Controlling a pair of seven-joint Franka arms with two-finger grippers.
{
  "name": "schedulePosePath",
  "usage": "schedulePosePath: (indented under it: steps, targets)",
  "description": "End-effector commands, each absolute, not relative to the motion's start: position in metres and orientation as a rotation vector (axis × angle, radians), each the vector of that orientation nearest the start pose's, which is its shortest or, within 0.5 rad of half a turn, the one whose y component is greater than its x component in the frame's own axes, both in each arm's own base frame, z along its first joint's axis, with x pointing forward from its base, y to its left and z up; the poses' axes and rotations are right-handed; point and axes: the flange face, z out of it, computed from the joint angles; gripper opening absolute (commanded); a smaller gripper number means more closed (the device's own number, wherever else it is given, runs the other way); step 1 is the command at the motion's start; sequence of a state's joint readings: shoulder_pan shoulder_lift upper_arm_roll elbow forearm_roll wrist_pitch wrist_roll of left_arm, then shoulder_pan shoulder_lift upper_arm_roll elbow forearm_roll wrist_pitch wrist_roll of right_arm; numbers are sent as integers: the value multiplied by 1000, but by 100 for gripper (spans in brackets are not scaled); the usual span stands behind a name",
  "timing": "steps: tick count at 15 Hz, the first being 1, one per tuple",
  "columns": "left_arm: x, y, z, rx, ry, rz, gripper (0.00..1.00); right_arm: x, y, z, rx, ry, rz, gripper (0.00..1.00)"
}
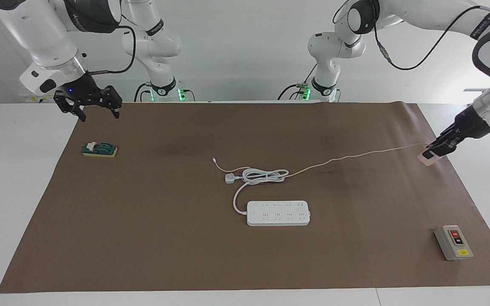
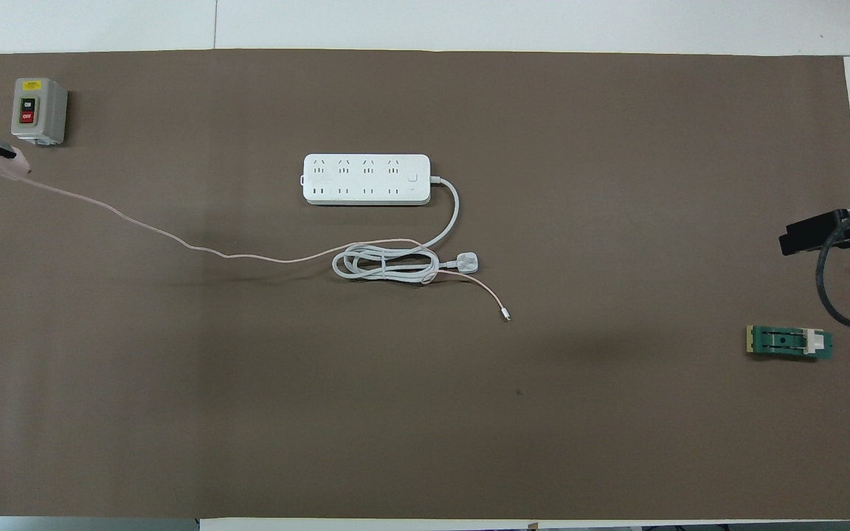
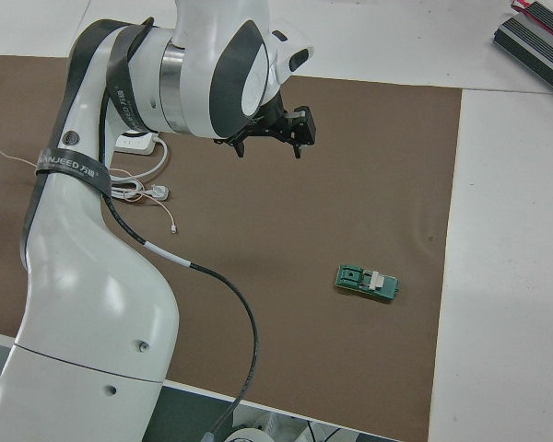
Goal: Plug charger into power strip
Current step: 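Bring the charger with the left gripper to the power strip's end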
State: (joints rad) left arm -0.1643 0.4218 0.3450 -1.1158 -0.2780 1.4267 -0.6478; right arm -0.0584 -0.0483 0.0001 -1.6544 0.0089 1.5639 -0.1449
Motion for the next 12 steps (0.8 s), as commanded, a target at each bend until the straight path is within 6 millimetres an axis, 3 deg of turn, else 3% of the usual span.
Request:
schedulePosePath:
  steps: [1, 2, 7, 10, 12]
  targets:
    - [662, -46, 583, -2844, -1395, 83, 0, 524, -34, 625, -3143, -152, 57, 100]
    - [664, -73, 576, -2807, -1449, 59, 0, 520, -34, 627, -3143, -149, 64, 100]
    - [655, -166, 550, -2651, -1651, 44, 0, 521, -34, 626, -3143, -149, 57, 100]
    - [650, -233, 508, -2577, -1796, -14, 0, 520, -34, 625, -3141, -152, 76, 100]
    - [648, -264, 480, -2511, -1910, -132, 0, 517, -37, 623, -3156, -154, 113, 100]
